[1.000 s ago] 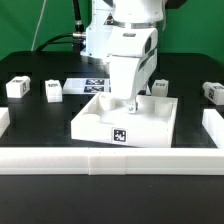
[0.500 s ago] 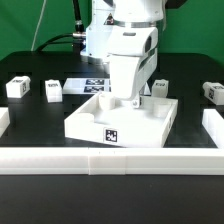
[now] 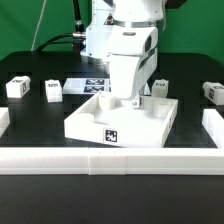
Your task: Assemble one leg
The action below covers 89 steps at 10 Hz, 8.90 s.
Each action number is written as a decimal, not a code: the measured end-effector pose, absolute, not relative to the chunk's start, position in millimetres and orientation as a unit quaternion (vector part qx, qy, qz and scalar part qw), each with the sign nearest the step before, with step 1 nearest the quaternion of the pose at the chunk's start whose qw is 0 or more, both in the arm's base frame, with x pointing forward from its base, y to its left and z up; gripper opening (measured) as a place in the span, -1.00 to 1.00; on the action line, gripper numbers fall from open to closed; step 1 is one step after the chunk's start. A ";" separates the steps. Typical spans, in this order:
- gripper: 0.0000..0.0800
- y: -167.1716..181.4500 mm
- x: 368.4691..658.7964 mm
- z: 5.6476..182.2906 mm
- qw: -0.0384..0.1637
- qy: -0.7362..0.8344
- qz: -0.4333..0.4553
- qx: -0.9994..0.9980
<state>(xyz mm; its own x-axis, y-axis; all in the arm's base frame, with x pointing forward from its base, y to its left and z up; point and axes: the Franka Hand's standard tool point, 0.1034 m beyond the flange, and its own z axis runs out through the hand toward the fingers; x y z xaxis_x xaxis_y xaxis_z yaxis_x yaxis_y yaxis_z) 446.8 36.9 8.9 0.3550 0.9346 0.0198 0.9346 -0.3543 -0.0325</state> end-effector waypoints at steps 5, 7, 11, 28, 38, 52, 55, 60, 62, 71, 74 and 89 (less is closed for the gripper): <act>-0.86 39.8 464.7 8.2 0.007 -0.663 -0.006 -0.749; -0.86 46.3 465.2 7.7 0.004 -0.676 -0.007 -0.737; -0.86 46.1 465.8 7.7 0.004 -0.680 -0.006 -0.733; 0.59 70.9 493.1 7.7 0.001 -0.695 -0.017 -0.719; 0.62 110.8 453.7 45.7 -0.009 -0.591 -0.030 -0.806; 0.62 210.6 416.3 49.2 0.040 -0.059 -0.017 -0.997; 0.62 212.3 413.2 46.9 0.035 -0.070 -0.001 -0.997; 0.62 206.8 396.5 39.2 -0.028 -0.059 0.204 -0.977; 0.62 204.9 397.8 32.3 -0.043 -0.056 0.273 -0.960; 0.62 216.2 408.6 16.1 -0.002 -0.061 0.332 -0.941; 0.62 217.8 393.8 9.0 -0.018 -0.039 0.346 -0.937; -0.28 199.6 404.7 26.0 -0.012 -0.045 0.351 -0.935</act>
Offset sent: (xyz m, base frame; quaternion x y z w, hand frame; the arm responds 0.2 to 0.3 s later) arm 0.0234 0.0090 -0.0064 -0.0031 0.0172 -0.1835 0.9829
